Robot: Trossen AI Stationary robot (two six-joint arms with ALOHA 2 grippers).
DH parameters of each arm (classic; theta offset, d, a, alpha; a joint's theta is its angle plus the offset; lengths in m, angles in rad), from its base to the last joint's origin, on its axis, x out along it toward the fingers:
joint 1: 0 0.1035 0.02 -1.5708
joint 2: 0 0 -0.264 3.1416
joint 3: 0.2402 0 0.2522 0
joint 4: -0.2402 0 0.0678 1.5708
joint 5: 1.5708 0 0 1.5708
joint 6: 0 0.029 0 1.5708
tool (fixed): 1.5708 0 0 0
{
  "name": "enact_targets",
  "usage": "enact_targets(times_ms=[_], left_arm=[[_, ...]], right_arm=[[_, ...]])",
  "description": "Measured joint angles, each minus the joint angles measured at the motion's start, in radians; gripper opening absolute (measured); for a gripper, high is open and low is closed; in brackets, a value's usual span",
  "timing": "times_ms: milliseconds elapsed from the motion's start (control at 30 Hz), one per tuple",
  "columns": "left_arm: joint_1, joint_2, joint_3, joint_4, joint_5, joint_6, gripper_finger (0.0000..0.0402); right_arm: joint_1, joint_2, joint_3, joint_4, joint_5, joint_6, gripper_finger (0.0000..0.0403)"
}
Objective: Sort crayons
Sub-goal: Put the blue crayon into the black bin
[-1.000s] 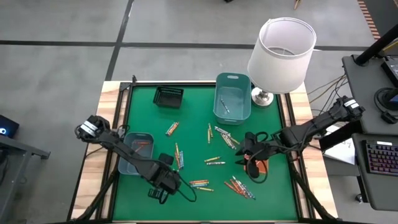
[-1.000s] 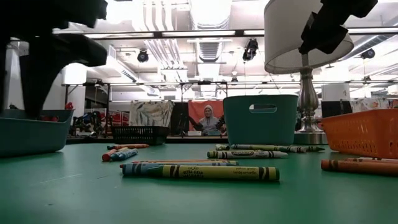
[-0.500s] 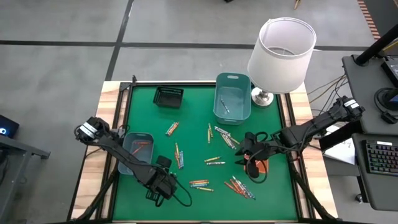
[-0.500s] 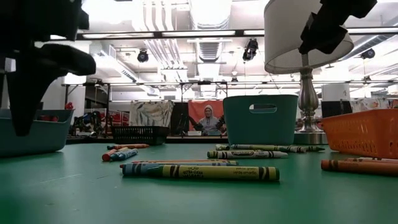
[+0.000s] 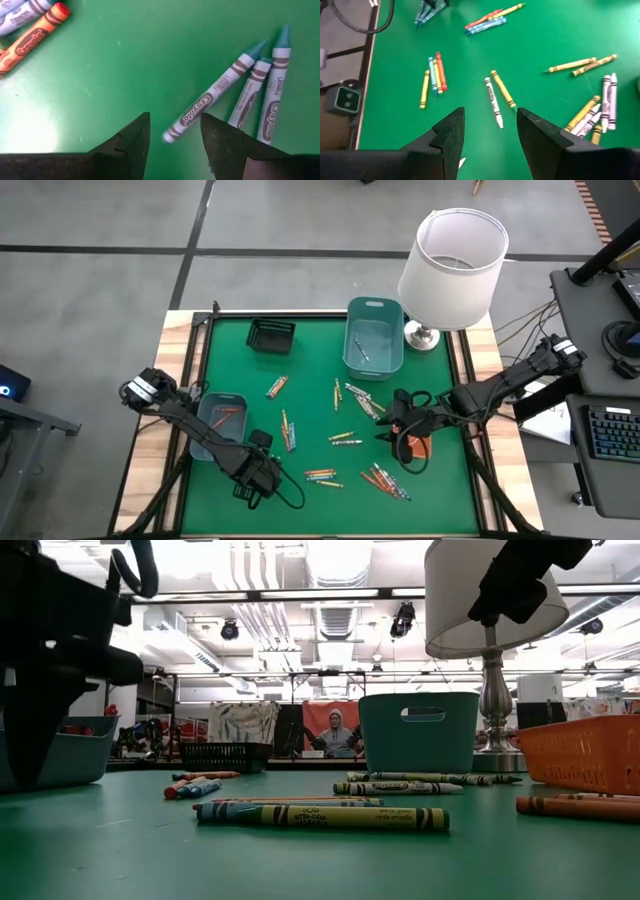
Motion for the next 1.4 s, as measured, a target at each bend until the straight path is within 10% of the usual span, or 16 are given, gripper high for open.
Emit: enact_targets(times_ms=[367, 900, 1400], left_arm=[[-0.003, -0.006, -0.057, 0.079, -0.058, 0.010, 0.0149], [-0.001, -0.005, -0.092, 0.134, -0.093, 0.039, 0.0008], [0.024, -0.092, 0.060, 0.029, -0.180, 0.028, 0.0002]], right_arm=[[-0.002, 0.000, 0.000, 0.000, 0.013, -0.006, 0.0171], [-0.002, 0.000, 0.000, 0.000, 0.050, -0.005, 0.0171], [-0.002, 0.000, 0.000, 0.002, 0.087, -0.026, 0.0171]])
